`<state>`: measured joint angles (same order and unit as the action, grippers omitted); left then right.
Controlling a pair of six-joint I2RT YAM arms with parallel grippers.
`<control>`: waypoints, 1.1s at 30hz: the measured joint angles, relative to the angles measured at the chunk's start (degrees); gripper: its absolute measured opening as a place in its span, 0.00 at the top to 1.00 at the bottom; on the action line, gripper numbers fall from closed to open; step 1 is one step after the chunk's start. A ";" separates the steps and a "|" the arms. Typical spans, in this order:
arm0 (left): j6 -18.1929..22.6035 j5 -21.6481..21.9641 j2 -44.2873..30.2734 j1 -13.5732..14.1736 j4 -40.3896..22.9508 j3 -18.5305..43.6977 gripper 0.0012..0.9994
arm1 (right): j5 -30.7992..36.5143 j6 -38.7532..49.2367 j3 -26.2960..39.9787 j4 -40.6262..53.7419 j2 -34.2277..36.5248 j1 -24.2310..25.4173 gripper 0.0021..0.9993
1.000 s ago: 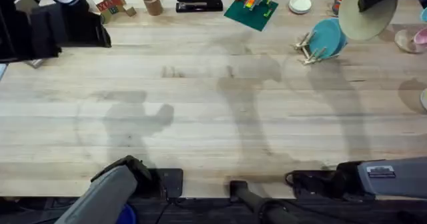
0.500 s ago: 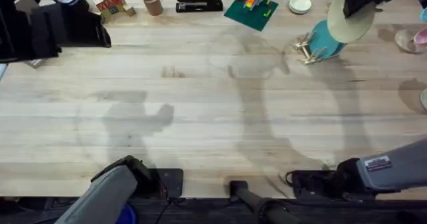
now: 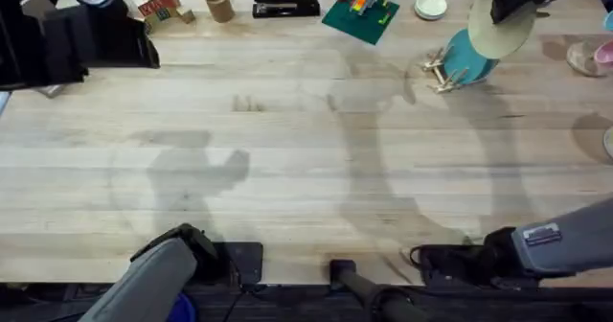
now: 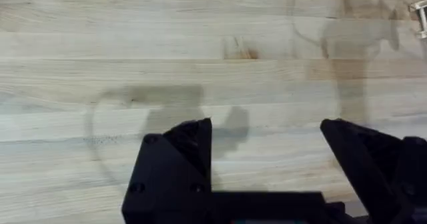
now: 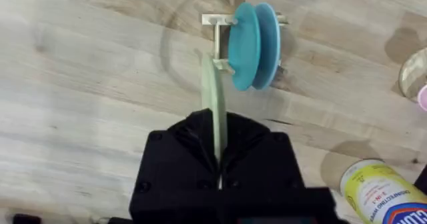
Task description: Pick up the plates from the table one by one and place each into a slot on the dish rack.
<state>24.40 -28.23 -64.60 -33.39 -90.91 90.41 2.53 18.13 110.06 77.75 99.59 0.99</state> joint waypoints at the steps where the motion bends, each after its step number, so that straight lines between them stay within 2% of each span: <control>1: 0.00 0.00 0.00 0.00 0.00 0.00 0.00 | 0.07 0.00 0.00 -0.07 0.00 0.00 0.97; 33: 0.00 0.00 0.00 -0.02 0.01 0.00 0.00 | 1.31 0.15 0.00 -2.91 0.02 0.00 0.97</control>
<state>24.40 -28.23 -64.60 -33.41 -90.90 90.41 3.84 18.28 110.06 74.84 99.61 0.99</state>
